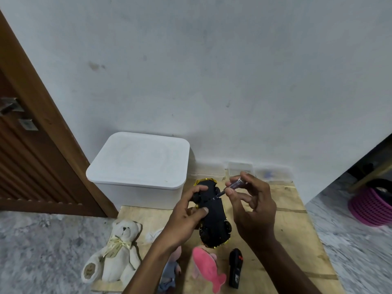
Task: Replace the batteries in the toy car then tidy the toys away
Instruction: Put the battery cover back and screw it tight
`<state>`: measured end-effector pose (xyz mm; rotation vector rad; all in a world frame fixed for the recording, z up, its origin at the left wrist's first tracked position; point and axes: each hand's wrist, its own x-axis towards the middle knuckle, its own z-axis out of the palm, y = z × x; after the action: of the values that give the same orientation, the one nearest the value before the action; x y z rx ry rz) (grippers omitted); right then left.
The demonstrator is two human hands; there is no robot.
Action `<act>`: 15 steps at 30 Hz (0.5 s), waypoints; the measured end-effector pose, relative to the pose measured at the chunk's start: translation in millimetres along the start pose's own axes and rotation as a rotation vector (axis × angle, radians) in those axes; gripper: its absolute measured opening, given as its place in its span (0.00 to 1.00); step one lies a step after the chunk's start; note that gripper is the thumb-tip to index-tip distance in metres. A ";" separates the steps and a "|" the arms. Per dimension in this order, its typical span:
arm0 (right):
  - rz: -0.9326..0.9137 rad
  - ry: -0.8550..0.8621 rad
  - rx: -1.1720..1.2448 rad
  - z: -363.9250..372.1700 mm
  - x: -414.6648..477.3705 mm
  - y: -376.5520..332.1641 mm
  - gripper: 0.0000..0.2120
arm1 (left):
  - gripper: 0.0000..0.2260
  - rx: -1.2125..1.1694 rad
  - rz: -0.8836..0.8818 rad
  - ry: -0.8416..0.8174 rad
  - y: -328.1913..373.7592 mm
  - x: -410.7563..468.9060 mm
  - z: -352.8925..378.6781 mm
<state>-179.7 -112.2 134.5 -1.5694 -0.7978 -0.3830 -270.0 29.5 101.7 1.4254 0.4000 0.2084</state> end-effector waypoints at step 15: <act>0.244 0.001 0.074 -9.1 4.1 -2.3 0.35 | 0.31 0.010 -0.059 0.039 -15.7 9.8 -7.2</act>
<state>-176.6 -119.9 140.5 -1.5751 -0.6043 -0.1746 -265.3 37.5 84.2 1.4196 0.4748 0.1871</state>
